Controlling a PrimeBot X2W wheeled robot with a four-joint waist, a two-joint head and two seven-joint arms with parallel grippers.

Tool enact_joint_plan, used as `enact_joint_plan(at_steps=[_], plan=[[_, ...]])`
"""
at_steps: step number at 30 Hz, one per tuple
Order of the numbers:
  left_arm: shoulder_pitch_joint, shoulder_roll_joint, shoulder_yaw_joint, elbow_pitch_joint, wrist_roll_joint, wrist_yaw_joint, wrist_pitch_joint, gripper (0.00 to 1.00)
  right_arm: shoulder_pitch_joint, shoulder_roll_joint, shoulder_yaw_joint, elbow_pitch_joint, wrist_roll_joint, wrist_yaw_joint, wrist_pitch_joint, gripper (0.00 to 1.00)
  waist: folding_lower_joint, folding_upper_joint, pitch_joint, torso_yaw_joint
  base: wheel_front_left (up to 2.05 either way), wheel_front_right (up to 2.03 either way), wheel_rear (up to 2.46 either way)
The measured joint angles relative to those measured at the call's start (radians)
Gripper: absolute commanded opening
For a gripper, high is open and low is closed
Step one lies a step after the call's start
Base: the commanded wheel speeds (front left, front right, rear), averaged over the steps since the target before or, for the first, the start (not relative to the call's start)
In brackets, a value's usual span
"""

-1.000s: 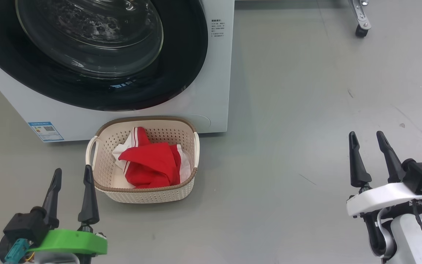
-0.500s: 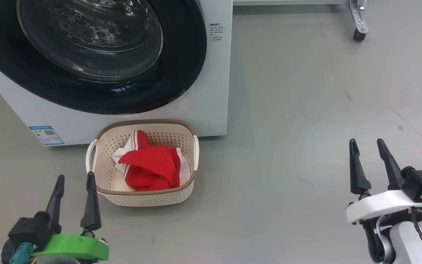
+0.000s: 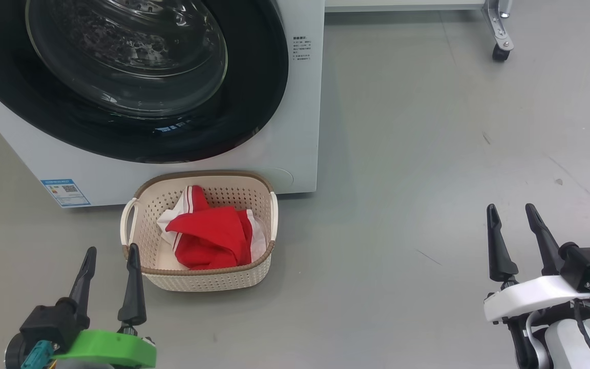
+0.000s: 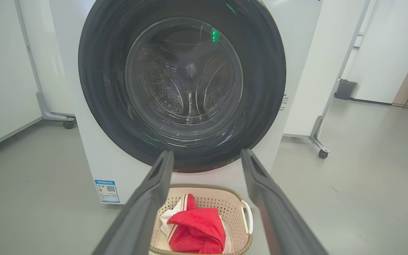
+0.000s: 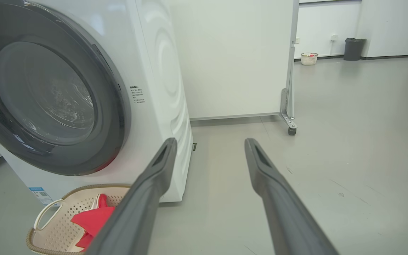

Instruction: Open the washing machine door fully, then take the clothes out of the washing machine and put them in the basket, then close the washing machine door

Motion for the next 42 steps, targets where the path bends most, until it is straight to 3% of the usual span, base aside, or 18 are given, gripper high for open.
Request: enact_joint_plan(at_steps=[42], plan=[[0.012, 0.0, 0.002, -0.007, -0.04, -0.001, 0.0, 1.0, 0.009, 0.026, -0.034, -0.013, -0.026, 0.026, 0.0, 1.0, 0.0, 0.0, 0.007, 0.001, 0.0, 0.0, 0.0]])
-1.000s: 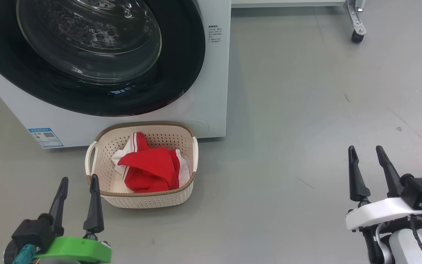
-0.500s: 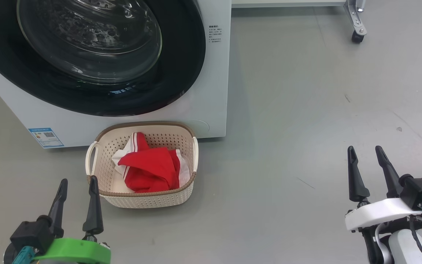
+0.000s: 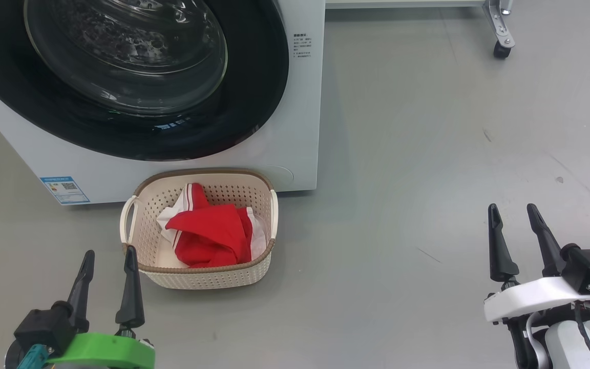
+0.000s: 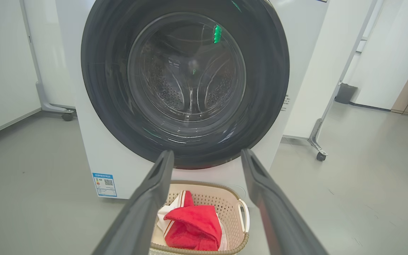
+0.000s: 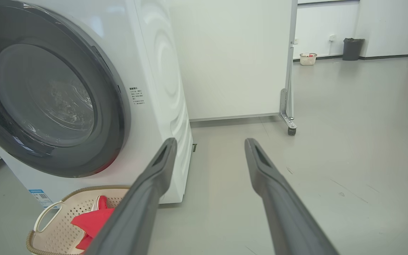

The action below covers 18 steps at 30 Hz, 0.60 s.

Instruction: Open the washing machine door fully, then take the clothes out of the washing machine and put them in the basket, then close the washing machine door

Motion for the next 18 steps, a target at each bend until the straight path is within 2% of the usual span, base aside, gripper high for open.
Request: enact_joint_plan(at_steps=[13, 14, 18], plan=[[0.0, 0.0, 0.008, -0.003, 0.0, 0.0, 0.0, 1.0, 0.002, 0.013, -0.007, -0.002, -0.006, 0.003, 0.0, 1.0, 0.0, 0.0, 0.005, 0.001, 0.0, 0.0, 0.0], [0.0, -0.001, 0.007, -0.001, 0.0, 0.0, 0.0, 0.0, 0.002, 0.015, -0.007, 0.001, -0.006, 0.003, 0.0, 0.0, 0.0, 0.0, 0.006, 0.001, 0.0, 0.0, 0.0], [0.011, -0.017, 0.001, 0.045, 0.0, 0.001, 0.0, 0.0, 0.027, 0.034, -0.003, 0.044, -0.005, 0.002, 0.001, 0.0, 0.0, 0.0, 0.006, 0.001, 0.0, 0.0, 0.0]])
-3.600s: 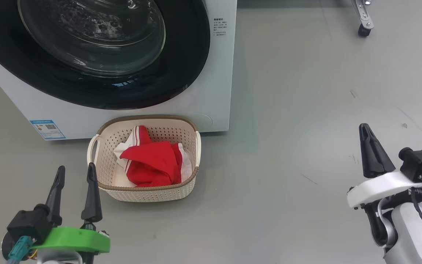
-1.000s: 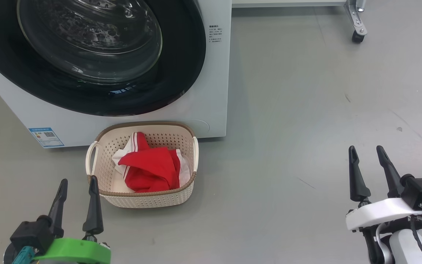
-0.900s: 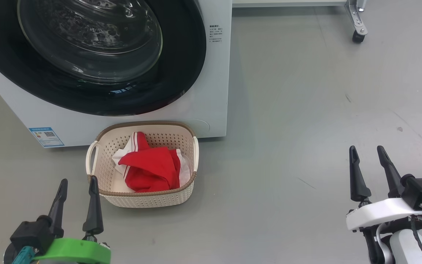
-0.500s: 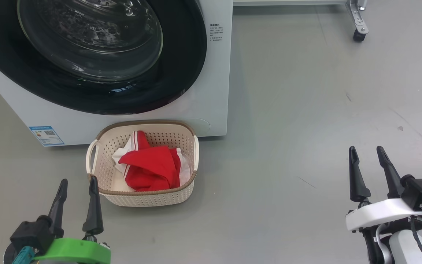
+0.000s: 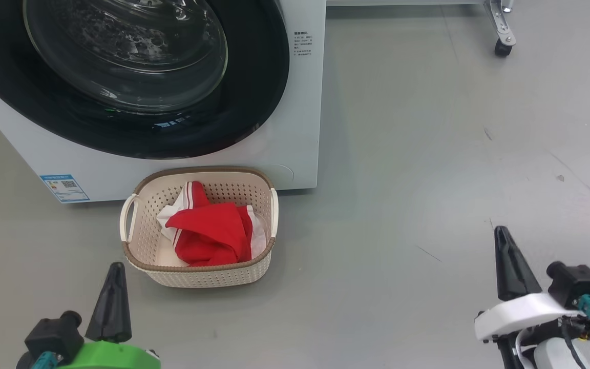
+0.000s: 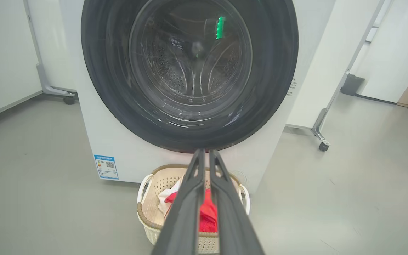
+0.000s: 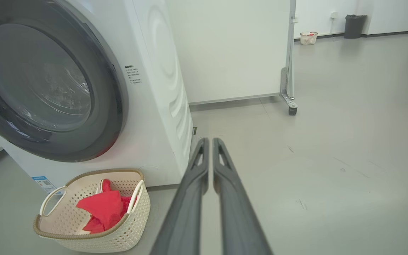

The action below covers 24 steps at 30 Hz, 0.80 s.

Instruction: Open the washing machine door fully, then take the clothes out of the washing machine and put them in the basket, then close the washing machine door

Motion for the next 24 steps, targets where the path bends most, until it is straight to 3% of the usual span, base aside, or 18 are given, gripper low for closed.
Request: enact_joint_plan(at_steps=[9, 24], plan=[[0.009, -0.001, -0.01, 0.002, -0.065, 0.0, 0.007, 0.0, 0.011, 0.005, -0.015, 0.011, 0.06, 0.0, 0.02, 0.0, 0.0, 0.0, -0.004, 0.004, 0.0, 0.0, 0.0], [0.009, 0.0, 0.0, 0.003, -0.279, 0.0, 0.057, 0.0, 0.008, 0.013, -0.048, 0.021, 0.28, 0.004, 0.085, 0.0, 0.0, 0.0, -0.015, 0.015, 0.0, 0.0, 0.0]])
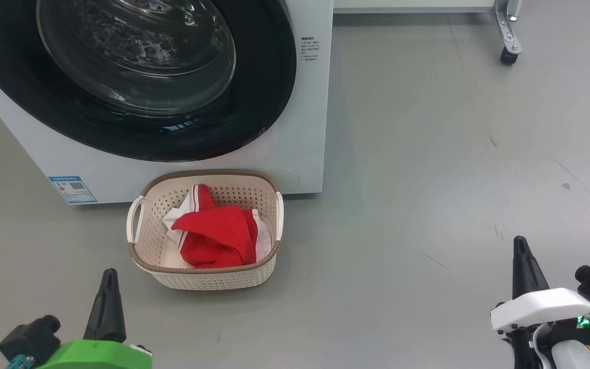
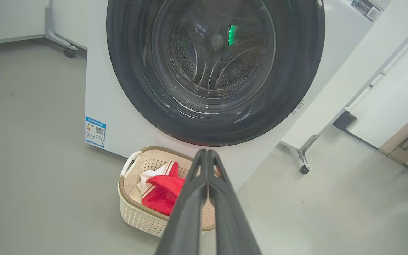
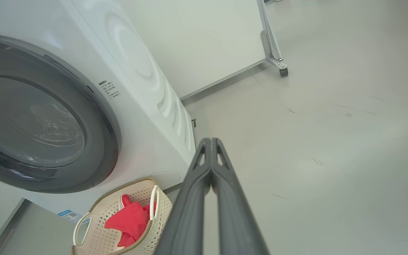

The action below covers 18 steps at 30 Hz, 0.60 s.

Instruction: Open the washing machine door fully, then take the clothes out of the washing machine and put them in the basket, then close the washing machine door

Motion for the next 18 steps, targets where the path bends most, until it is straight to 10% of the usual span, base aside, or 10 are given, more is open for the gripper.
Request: enact_joint_plan(at_steps=[18], plan=[[-0.005, 0.016, 0.008, 0.014, -0.231, 0.0, 0.064, 0.0, -0.01, 0.01, -0.042, 0.002, 0.217, 0.011, 0.069, 0.0, 0.0, 0.0, -0.011, 0.011, 0.0, 0.0, 0.0]])
